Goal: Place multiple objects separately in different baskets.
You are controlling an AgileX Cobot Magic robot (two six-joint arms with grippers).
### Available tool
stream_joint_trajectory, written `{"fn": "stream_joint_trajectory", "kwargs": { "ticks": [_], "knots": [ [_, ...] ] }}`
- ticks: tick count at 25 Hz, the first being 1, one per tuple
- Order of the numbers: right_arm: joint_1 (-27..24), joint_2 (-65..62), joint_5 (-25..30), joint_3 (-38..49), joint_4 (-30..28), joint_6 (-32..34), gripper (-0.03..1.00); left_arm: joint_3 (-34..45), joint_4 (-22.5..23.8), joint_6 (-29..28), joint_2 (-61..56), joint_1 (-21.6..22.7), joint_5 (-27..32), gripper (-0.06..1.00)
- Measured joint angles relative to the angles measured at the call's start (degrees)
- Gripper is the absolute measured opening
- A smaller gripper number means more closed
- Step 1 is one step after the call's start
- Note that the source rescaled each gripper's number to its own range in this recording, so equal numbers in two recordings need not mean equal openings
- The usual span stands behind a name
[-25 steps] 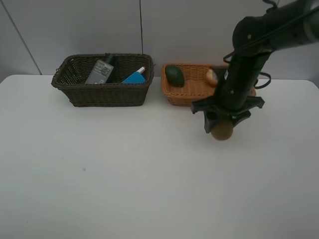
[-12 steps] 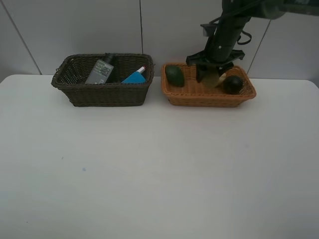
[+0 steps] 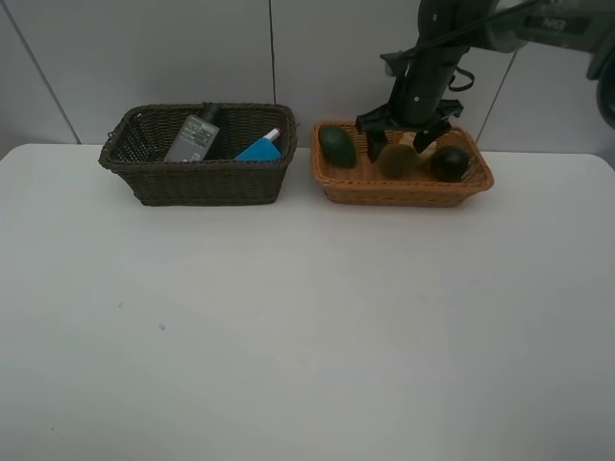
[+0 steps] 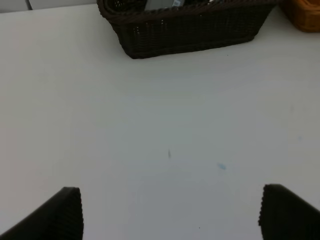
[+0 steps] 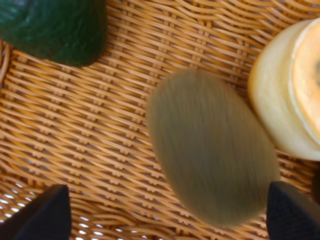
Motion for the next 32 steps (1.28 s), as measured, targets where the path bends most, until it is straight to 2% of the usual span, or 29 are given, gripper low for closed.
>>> {"fn": "stream_joint_trajectory", "kwargs": {
  "ticks": [8, 13, 15, 18, 21, 28, 32],
  "knots": [
    [-2.0, -4.2, 6.1, 0.0, 1.4, 0.0, 0.96, 0.0, 0.0, 0.0, 0.0, 0.0, 0.0, 0.87],
    [-9.6, -8.6, 7.4, 0.2, 1.9, 1.4, 0.96, 0.0, 0.0, 0.0, 0.0, 0.0, 0.0, 0.87],
    [-13.1, -10.8, 7.3, 2.8, 2.5, 2.0, 0.96, 0.0, 0.0, 0.0, 0.0, 0.0, 0.0, 0.87],
    [-17.7, -15.6, 7.2, 10.9, 3.0, 2.2, 0.96, 0.0, 0.0, 0.0, 0.0, 0.0, 0.0, 0.87],
    [-20.8, -23.6, 7.3, 22.8, 3.7, 2.4, 0.96, 0.0, 0.0, 0.0, 0.0, 0.0, 0.0, 0.87],
    [-21.2, -53.9, 4.0, 51.1, 5.6, 2.6, 0.96, 0.0, 0.0, 0.0, 0.0, 0.0, 0.0, 0.87],
    [-21.2, -69.4, 1.3, 64.0, 5.6, 2.5, 0.96, 0.0, 0.0, 0.0, 0.0, 0.0, 0.0, 0.87]
  ]
}}
